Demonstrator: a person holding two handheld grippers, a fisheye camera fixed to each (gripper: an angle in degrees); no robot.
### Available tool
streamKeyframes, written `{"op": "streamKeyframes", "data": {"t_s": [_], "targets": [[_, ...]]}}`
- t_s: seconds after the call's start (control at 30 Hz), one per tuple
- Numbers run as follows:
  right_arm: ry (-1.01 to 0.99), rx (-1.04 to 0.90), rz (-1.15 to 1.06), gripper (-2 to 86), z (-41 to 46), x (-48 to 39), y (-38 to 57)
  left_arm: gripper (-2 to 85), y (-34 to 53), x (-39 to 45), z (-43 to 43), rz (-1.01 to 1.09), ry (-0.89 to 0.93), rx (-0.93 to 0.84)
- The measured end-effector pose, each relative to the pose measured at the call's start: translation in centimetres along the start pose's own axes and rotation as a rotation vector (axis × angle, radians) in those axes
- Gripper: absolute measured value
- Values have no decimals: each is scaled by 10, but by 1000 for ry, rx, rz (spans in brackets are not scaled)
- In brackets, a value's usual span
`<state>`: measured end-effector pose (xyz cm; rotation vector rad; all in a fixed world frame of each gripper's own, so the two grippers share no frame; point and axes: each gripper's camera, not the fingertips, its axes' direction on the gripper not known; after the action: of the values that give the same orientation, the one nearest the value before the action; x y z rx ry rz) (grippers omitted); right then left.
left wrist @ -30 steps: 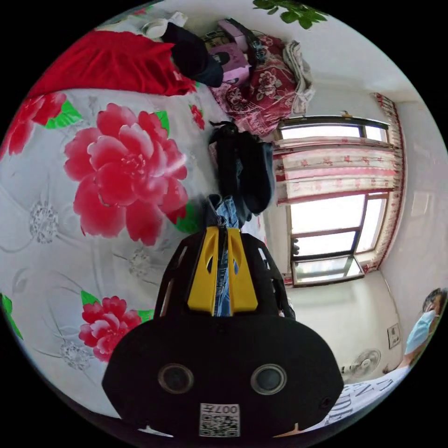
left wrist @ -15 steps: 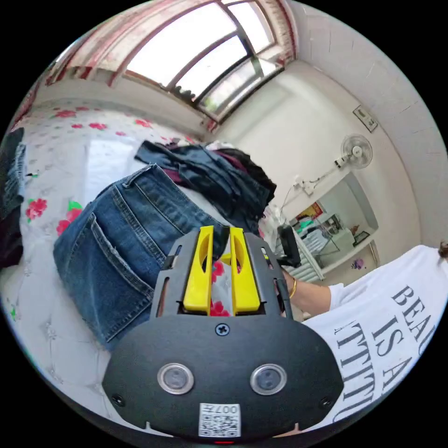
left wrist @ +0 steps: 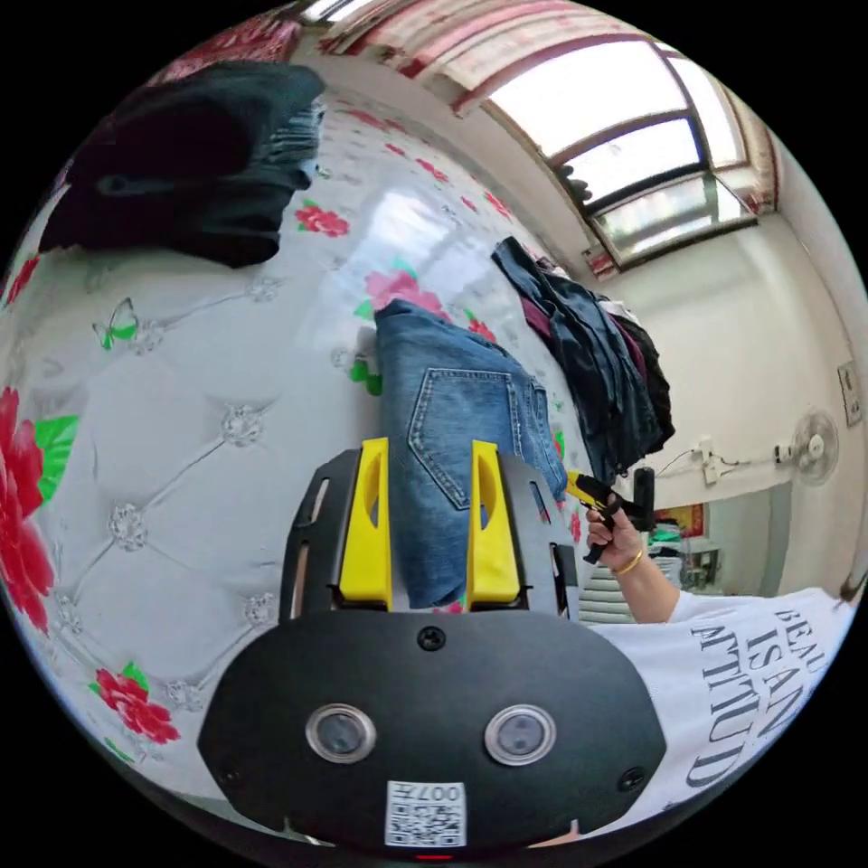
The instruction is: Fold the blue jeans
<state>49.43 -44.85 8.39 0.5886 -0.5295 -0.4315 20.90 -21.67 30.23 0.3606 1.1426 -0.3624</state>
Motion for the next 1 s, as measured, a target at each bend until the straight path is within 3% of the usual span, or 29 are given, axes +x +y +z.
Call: {"op": "streamKeyframes", "data": {"t_s": [0.13,0.33,0.4,0.53,0.7,0.83,0.93,1.0], "targets": [[-27,-42,8,61,21,1,-25,140,-8,-47,37,-115,208,-89],[2,-139,-59,11,28,-29,-60,50,-20,-55,66,-84,334,-149],[-25,-146,-158,4,13,-70,-83,49,-21,-37,42,-23,389,-61],[75,-163,-448,1,1,-174,-133,48,-22,-5,-22,54,322,148],[48,-93,-871,4,11,-378,-216,45,-35,-12,-127,31,338,599],[142,-12,-1035,15,67,-513,-257,63,-76,-30,-168,34,186,829],[302,117,-960,24,131,-560,-282,110,-133,-68,-156,-17,35,721],[336,102,-886,28,180,-546,-276,105,-153,-108,-123,-110,-38,509]]}}
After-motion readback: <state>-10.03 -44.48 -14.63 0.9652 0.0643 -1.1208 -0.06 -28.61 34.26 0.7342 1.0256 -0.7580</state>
